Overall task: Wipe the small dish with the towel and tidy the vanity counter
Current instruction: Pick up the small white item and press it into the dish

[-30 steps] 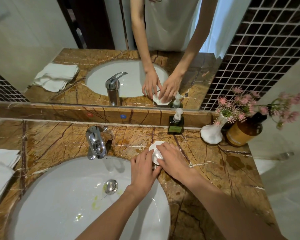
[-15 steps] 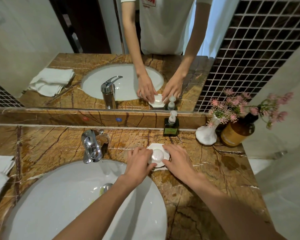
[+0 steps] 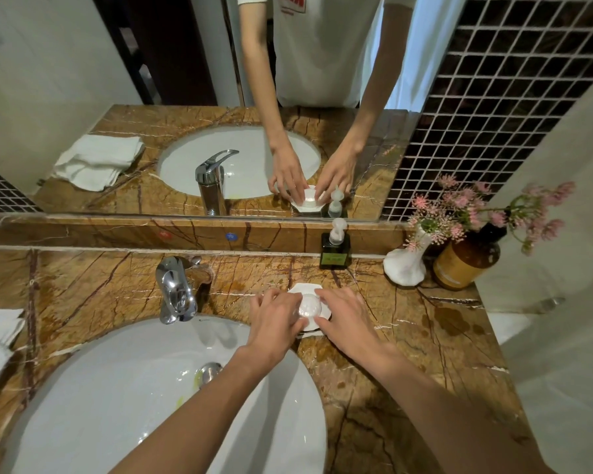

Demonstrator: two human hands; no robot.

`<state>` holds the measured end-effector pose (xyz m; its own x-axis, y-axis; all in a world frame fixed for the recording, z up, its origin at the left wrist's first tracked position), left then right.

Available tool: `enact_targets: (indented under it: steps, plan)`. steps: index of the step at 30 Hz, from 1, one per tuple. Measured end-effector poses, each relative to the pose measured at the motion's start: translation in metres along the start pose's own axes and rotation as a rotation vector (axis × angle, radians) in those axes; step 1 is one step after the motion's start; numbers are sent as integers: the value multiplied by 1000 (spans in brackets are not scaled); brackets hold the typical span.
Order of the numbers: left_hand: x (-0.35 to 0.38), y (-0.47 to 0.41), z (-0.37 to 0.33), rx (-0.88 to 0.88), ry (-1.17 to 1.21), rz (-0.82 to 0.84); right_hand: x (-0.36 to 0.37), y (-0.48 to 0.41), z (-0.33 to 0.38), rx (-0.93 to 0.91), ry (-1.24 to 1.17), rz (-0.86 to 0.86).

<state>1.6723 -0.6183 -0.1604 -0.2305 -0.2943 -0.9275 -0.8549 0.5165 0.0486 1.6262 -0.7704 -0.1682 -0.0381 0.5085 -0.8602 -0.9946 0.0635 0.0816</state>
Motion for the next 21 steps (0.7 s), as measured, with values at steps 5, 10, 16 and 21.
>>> enact_targets:
  steps: [5,10,16,21]
  plan:
    - [-6,14,7,-25,38,-37,-1,12,11,-97,6,-81]
    - [-12,40,14,-42,46,-10,3,25,40,-191,-26,-70]
    - [-21,90,22,-124,10,10,21,44,68,-216,-56,36]
    - [-30,151,54,-270,-9,20,51,63,110,-260,-7,204]
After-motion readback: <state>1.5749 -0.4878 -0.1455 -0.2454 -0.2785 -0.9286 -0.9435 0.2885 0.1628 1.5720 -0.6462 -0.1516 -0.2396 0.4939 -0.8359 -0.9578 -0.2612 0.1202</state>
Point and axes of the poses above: each hand's wrist, its own y-axis away from the middle knuckle, its own x-axis out of the palm, z = x × y, the point moved 1 cm from there along -y, towards the middle knuckle, and after that the axes turned 5 degrees about z, right-handed, at the moved point
